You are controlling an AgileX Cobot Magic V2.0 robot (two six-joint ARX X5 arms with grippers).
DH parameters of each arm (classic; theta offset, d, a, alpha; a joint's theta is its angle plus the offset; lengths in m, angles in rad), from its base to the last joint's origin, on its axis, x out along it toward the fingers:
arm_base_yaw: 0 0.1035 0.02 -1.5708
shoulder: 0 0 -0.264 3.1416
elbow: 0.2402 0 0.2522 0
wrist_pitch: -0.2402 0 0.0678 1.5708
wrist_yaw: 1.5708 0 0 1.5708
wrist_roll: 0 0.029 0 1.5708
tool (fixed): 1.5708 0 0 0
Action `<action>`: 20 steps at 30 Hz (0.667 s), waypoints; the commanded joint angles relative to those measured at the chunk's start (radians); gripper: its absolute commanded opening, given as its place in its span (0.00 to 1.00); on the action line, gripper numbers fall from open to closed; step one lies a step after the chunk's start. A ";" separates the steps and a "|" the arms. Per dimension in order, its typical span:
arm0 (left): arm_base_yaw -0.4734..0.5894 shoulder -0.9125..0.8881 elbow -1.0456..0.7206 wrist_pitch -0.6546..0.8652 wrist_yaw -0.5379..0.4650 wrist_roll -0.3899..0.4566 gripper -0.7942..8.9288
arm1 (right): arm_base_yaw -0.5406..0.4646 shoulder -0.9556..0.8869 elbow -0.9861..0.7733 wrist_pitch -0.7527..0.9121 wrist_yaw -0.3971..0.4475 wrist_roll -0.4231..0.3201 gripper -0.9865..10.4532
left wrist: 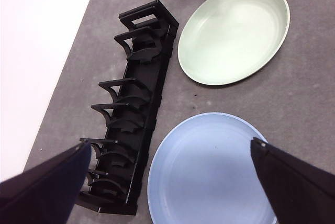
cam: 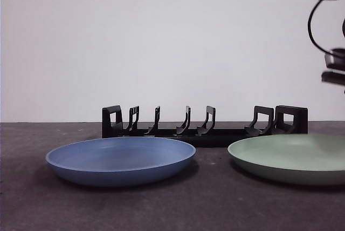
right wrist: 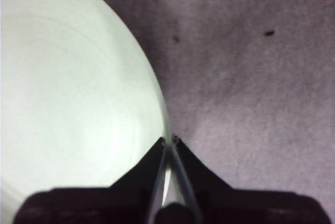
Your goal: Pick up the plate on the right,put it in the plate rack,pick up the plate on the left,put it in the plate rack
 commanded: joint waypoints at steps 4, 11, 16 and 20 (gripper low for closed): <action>-0.002 0.002 0.002 0.014 0.002 0.042 0.73 | 0.001 -0.079 0.126 -0.101 -0.018 -0.020 0.08; -0.002 0.002 0.002 0.092 -0.010 0.142 0.73 | 0.010 -0.163 0.343 -0.245 -0.086 -0.026 0.08; -0.003 0.002 0.002 0.182 -0.023 0.247 0.73 | 0.044 -0.179 0.490 -0.350 -0.095 -0.030 0.08; -0.008 0.004 0.002 0.234 -0.024 0.350 0.73 | 0.101 -0.179 0.574 -0.378 -0.134 -0.014 0.08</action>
